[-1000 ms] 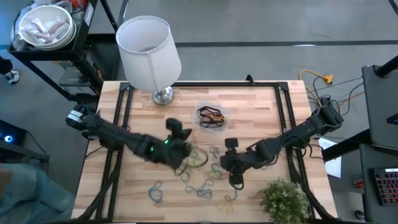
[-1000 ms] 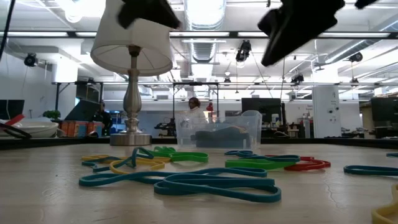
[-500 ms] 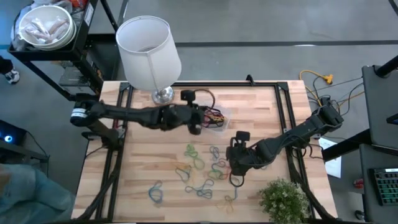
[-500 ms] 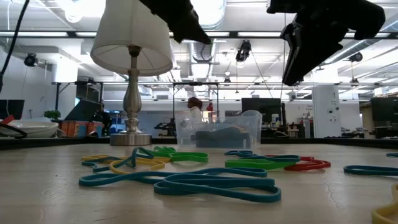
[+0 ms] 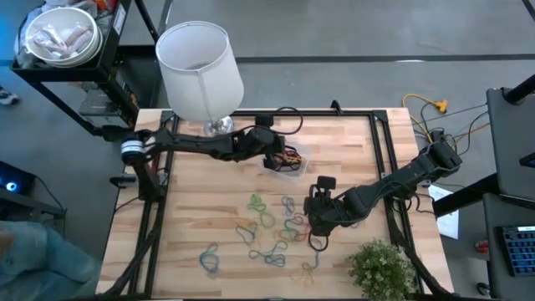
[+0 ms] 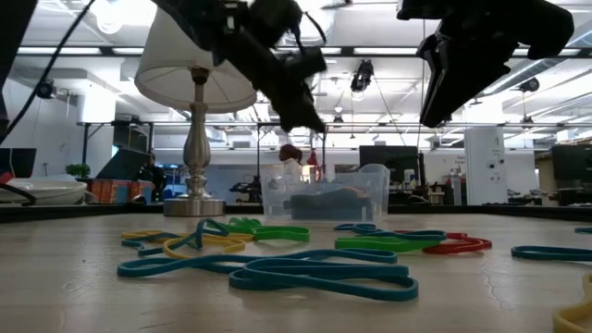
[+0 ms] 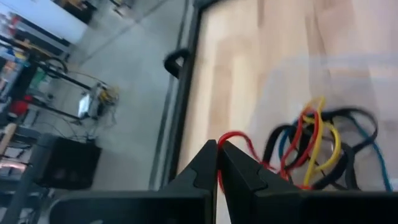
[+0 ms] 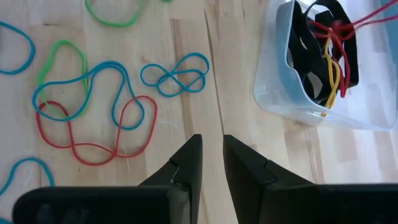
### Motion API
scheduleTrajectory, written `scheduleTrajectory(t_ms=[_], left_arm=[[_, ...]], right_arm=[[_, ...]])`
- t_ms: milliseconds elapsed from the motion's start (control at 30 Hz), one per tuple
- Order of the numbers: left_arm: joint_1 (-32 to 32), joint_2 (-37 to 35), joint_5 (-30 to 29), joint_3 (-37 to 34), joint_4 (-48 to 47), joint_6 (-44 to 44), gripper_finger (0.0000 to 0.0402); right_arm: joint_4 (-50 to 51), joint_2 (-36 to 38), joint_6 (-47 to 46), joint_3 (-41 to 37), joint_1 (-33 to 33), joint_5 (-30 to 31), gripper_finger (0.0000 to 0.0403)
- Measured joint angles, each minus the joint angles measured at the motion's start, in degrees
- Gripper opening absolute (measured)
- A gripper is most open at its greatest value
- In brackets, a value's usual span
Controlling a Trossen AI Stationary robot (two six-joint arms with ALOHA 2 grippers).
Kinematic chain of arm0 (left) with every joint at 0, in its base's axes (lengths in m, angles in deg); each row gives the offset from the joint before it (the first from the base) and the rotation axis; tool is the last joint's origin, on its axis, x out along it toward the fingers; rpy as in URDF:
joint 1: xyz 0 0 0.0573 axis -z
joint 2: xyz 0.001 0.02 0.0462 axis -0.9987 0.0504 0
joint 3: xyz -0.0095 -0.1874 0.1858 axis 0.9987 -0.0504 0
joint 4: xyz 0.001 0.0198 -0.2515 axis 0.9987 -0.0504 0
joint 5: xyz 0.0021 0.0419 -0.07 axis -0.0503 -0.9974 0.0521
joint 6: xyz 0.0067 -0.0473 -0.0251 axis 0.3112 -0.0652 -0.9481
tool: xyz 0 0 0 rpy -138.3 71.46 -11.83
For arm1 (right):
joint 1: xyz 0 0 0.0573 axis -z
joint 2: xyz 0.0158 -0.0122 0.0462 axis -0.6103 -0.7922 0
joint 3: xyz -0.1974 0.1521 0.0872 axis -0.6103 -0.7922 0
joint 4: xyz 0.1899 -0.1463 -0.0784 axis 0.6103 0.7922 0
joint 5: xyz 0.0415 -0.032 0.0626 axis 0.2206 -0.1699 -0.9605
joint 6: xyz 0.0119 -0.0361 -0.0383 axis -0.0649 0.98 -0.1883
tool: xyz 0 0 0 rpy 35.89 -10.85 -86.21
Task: Pick and place rubber bands into bin
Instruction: Put the red rubber bands into the bin, then put the blue rubber bands into the bin
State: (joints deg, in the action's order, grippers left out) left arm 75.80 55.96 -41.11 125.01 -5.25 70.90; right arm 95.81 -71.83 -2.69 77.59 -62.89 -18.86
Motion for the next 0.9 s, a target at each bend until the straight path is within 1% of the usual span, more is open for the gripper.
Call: scheduleTrajectory(t_ms=[167, 367, 533, 633, 767, 900], left_arm=[[-1.0, 3.3, 0.0, 0.2, -0.1, -0.2, 0.0000], [-1.1, 3.6, 0.2, 0.2, -0.9, -0.2, 0.0000], [-1.1, 3.4, 4.1, 0.2, -4.0, -0.2, 0.0005], [-1.1, 3.3, 4.5, 0.2, -4.6, -0.2, 0.0027], [-1.1, 3.1, 4.4, 0.2, -4.6, -0.2, 0.0073], [-1.1, 2.4, 2.5, 0.2, -4.5, -0.4, 0.0114]], right_arm=[[0.0, 0.0, 0.1, 0.0, 0.0, 0.0, 0.0058], [-0.1, 0.0, 0.1, 0.0, 0.0, 0.0, 0.0059], [-0.2, 0.0, 0.1, 0.0, 0.0, 0.0, 0.0058], [-0.2, 0.0, 0.1, 0.0, 0.0, 0.0, 0.0059], [-0.4, 0.0, 0.1, 0.0, 0.0, 0.0, 0.0059], [-0.6, 0.0, 0.1, 0.0, 0.0, 0.0, 0.0059]])
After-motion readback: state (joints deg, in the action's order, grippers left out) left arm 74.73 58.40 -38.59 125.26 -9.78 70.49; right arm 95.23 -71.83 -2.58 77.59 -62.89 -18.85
